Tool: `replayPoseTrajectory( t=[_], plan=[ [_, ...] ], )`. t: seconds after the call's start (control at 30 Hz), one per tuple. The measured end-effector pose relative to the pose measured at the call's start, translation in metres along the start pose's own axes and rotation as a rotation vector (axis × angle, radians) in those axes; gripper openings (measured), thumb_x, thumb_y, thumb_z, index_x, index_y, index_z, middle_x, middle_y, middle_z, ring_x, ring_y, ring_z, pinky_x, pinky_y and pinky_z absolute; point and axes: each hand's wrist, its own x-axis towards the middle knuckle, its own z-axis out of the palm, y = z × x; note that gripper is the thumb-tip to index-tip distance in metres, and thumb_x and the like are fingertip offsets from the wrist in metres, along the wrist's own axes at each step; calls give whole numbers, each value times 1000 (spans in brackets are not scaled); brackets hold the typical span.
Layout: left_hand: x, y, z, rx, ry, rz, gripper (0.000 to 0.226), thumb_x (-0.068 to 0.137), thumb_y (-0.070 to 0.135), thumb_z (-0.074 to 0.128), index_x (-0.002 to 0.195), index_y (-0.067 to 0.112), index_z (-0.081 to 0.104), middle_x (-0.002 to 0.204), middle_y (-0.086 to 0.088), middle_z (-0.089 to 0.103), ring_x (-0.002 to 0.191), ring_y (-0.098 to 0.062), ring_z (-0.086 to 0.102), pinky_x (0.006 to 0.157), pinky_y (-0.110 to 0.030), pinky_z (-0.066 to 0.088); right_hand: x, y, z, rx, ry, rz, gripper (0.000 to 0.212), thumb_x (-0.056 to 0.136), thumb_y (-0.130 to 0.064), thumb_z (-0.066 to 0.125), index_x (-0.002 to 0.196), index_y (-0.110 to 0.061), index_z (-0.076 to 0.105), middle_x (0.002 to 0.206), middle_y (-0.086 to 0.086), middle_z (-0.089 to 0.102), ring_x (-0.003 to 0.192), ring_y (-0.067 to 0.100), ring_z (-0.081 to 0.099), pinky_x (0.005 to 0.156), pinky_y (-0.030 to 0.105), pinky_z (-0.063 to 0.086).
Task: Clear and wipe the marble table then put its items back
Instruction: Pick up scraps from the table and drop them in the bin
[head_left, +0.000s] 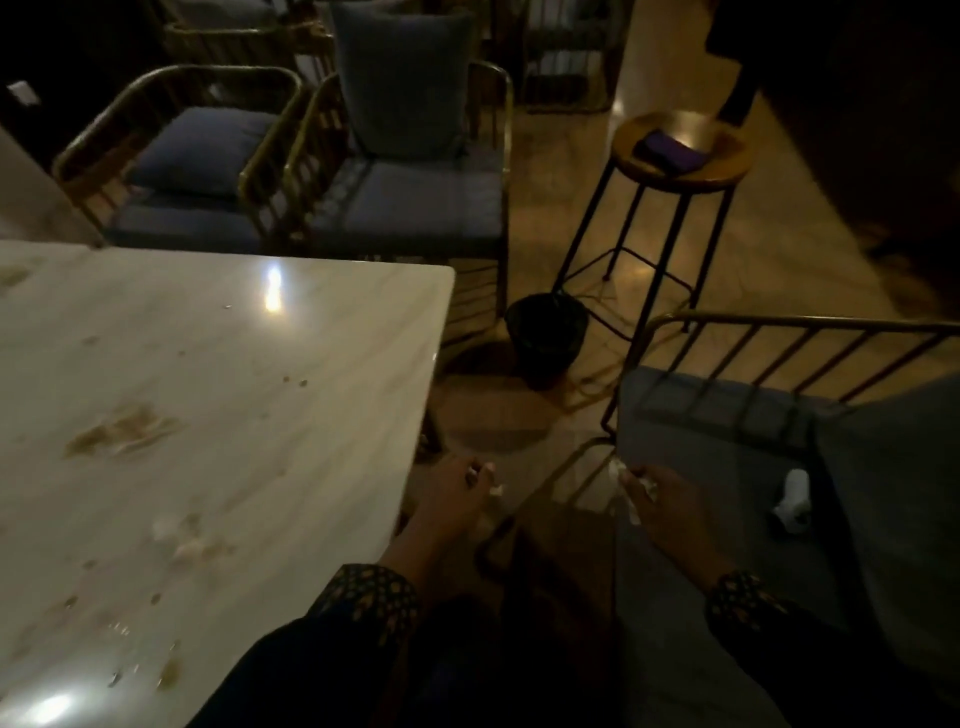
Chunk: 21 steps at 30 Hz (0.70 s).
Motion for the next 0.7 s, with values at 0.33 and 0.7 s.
replayPoseTrajectory(
  t=[0.33,0.7],
  plan=[
    [216,53,26,-106,-199,-27,19,99,33,50,101,15,54,93,-4,57,89,-21,58,71,-30,47,181,-15,2,22,12,47,9,95,-33,56,96,-24,57,87,-9,61,78,9,61,60,12,44],
    [476,59,44,-31,-181,-128,21,96,22,54,76,17,48,79,0,49,82,-20,53,73,-27,38,439,15,66,-120,-108,114,10,98,-25,54,99,-18,62,92,-7,56,88,15,56,71,22,38]
  ],
)
